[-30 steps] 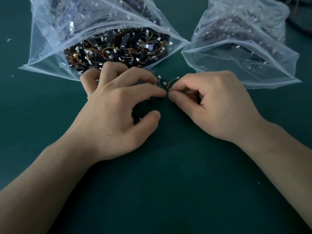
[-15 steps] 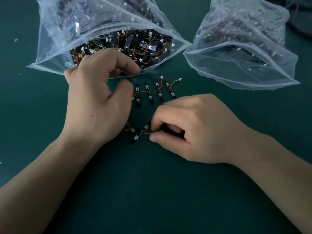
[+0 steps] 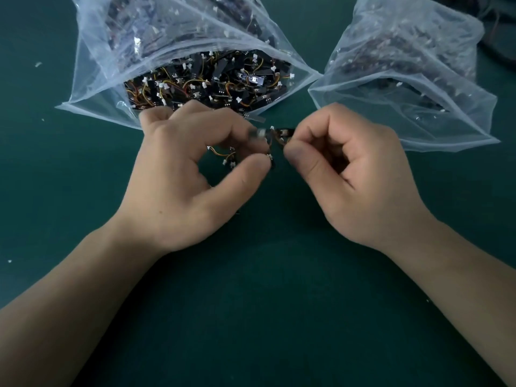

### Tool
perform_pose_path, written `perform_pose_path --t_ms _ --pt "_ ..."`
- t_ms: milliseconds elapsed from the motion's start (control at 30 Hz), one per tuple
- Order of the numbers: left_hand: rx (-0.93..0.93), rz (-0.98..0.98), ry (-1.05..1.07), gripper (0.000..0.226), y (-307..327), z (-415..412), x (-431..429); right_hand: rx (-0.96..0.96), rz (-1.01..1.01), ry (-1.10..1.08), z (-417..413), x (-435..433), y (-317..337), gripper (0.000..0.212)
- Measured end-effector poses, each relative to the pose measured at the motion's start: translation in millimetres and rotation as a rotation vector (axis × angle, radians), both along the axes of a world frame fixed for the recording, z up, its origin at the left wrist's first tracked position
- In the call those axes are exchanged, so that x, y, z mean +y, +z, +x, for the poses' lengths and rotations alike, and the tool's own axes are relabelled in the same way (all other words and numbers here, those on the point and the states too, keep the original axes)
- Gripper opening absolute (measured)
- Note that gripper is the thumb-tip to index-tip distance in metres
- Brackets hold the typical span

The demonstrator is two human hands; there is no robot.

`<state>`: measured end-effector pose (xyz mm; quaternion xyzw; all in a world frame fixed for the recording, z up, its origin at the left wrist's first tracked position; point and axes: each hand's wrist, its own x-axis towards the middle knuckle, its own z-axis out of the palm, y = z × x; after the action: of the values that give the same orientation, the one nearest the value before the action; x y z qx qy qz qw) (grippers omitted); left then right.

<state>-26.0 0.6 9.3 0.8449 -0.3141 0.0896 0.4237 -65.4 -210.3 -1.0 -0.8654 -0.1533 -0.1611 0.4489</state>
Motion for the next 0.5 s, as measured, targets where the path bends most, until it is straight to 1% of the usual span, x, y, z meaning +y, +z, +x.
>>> perform_pose_path --t_ms 67,133,200,267,400,500 --pt "-0.037 0.026 0.037 0.004 -2.8 -1.0 -0.5 0.002 0.005 0.002 0.0 0.0 0.6 0.01" --pt "-0.042 0.039 0.034 0.013 -4.1 -0.9 -0.3 -0.005 -0.021 0.016 -0.5 0.9 0.8 0.009" --pt "-0.009 0.029 -0.002 0.026 -2.1 0.4 1.5 -0.009 -0.041 0.017 -0.9 1.9 0.4 0.009" --pt "0.01 0.019 -0.003 0.031 -1.2 1.2 1.9 -0.017 -0.047 0.007 -1.0 2.3 0.2 0.01" --pt "-0.001 0.05 0.069 0.022 -4.2 -0.8 -2.6 -0.035 -0.058 -0.015 -0.8 1.4 0.0 0.01" --pt "0.0 0.048 0.059 0.016 -5.1 0.8 -2.4 -0.036 -0.06 -0.018 -0.8 0.3 0.0 0.008"
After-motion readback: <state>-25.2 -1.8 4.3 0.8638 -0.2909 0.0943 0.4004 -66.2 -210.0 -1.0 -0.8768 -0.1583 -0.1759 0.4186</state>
